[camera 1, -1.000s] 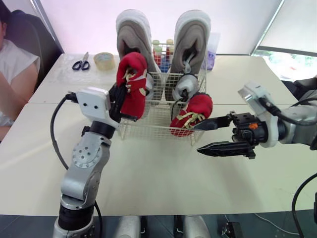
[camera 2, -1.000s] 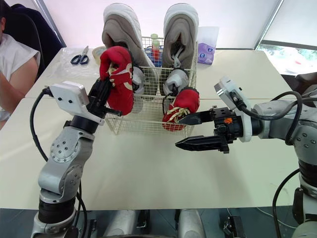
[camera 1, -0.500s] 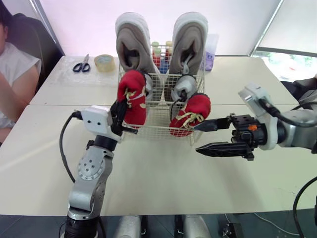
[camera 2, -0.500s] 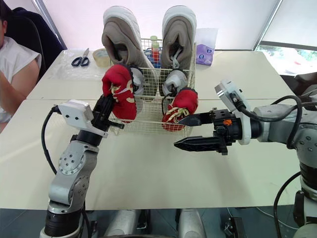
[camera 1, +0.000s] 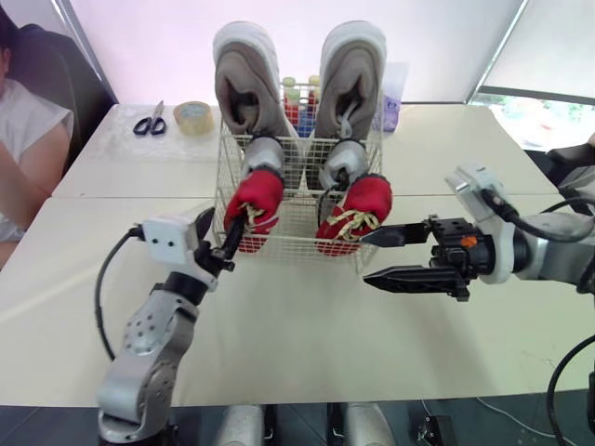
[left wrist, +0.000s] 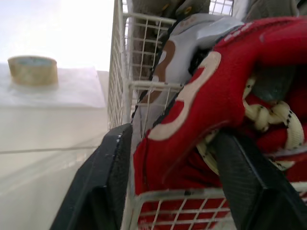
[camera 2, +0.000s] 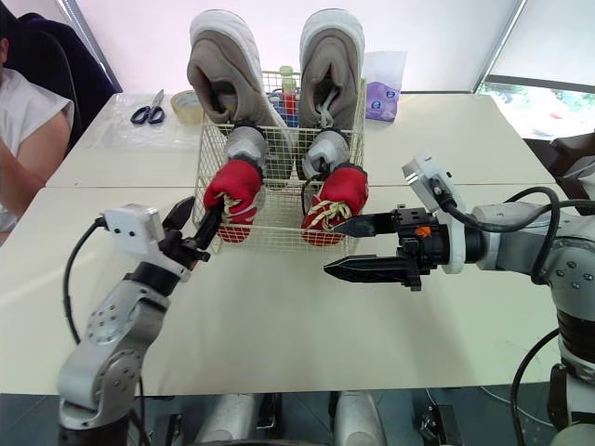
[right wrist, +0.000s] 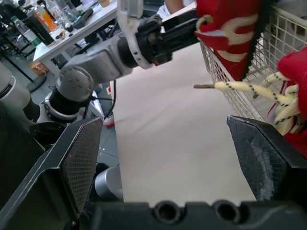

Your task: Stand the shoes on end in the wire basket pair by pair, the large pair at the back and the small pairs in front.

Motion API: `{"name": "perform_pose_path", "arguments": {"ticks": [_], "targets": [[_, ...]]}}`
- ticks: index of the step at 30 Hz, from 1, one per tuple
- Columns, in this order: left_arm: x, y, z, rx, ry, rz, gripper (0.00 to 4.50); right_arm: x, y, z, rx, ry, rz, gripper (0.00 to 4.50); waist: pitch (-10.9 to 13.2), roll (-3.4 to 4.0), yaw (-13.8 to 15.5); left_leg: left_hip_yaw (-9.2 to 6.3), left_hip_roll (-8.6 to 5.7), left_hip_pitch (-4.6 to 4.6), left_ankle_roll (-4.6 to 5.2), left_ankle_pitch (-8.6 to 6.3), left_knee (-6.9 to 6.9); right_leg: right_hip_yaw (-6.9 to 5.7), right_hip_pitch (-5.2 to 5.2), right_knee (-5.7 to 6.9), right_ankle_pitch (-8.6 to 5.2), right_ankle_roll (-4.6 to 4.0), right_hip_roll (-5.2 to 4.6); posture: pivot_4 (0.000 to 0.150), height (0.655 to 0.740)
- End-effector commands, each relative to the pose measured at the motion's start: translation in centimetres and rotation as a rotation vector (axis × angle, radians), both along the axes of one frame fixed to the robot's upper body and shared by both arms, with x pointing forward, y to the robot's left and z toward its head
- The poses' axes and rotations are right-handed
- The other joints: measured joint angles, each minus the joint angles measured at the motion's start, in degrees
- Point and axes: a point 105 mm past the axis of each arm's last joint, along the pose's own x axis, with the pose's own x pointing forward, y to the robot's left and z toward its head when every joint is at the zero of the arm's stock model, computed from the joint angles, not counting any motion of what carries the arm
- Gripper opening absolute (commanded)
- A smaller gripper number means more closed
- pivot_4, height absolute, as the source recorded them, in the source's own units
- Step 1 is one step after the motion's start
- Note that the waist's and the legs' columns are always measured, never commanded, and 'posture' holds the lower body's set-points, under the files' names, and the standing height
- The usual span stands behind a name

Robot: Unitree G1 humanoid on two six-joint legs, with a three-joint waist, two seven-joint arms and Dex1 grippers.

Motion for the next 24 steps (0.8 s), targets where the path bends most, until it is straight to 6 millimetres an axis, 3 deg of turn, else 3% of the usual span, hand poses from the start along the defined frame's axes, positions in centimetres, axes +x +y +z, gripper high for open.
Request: {"name": "perform_pose_path", "arguments": {"ticks": [1, 6, 8, 11, 17, 24], "targets": [[-2.2, -0.3, 0.8, -0.026, 0.030, -0.092, 2.61, -0.6, 0.1, 0.7, 0.006, -0.041, 0.026, 4.50, 0.00, 0.01, 0.04, 0.00, 0.01, 0.00, 0.00, 0.00, 0.00, 0.00, 0.00, 0.00, 0.00, 0.00, 0.01, 0.150, 0.7400], [-5.0, 0.3, 0.6, -0.079, 0.142, -0.218, 2.61, -0.6, -1.0, 1.5, 0.030, -0.036, -0.004, 4.50, 0.01, 0.01, 0.10, -0.02, 0.04, 0.00, -0.03, -0.01, 0.01, 0.00, -0.01, -0.01, -0.02, -0.02, 0.00, 0.150, 0.7400], [-5.7, 1.0, 0.1, -0.012, 0.196, -0.229, 2.61, -0.5, -1.7, 1.3, 0.035, -0.013, -0.026, 4.50, 0.01, 0.01, 0.12, -0.02, 0.04, 0.00, -0.05, -0.02, 0.00, 0.00, -0.02, -0.04, -0.02, -0.03, -0.02, 0.150, 0.7400], [-6.7, 2.3, -0.5, 0.074, 0.275, -0.247, 2.61, -1.2, -2.7, -0.1, -0.002, 0.045, -0.043, 4.50, 0.02, 0.04, 0.10, -0.02, 0.03, 0.00, -0.08, -0.04, -0.01, -0.01, -0.02, -0.08, -0.03, -0.04, -0.03, 0.150, 0.7400], [-7.9, 4.0, -2.1, 0.069, 0.406, -0.291, 2.61, -1.5, -4.0, -3.8, -0.035, 0.118, -0.099, 4.50, 0.03, 0.14, 0.05, 0.08, 0.01, -0.01, -0.24, -0.13, -0.08, 0.03, -0.11, -0.14, -0.03, -0.05, -0.14, 0.150, 0.7400], [-8.0, 4.2, -2.9, 0.048, 0.419, -0.280, 2.61, -1.6, -3.3, -4.8, -0.025, 0.111, -0.084, 4.50, 0.06, 0.18, 0.03, 0.10, 0.02, -0.05, -0.26, -0.14, -0.19, 0.05, -0.45, -0.15, -0.04, -0.04, -0.14, 0.150, 0.7400]]}}
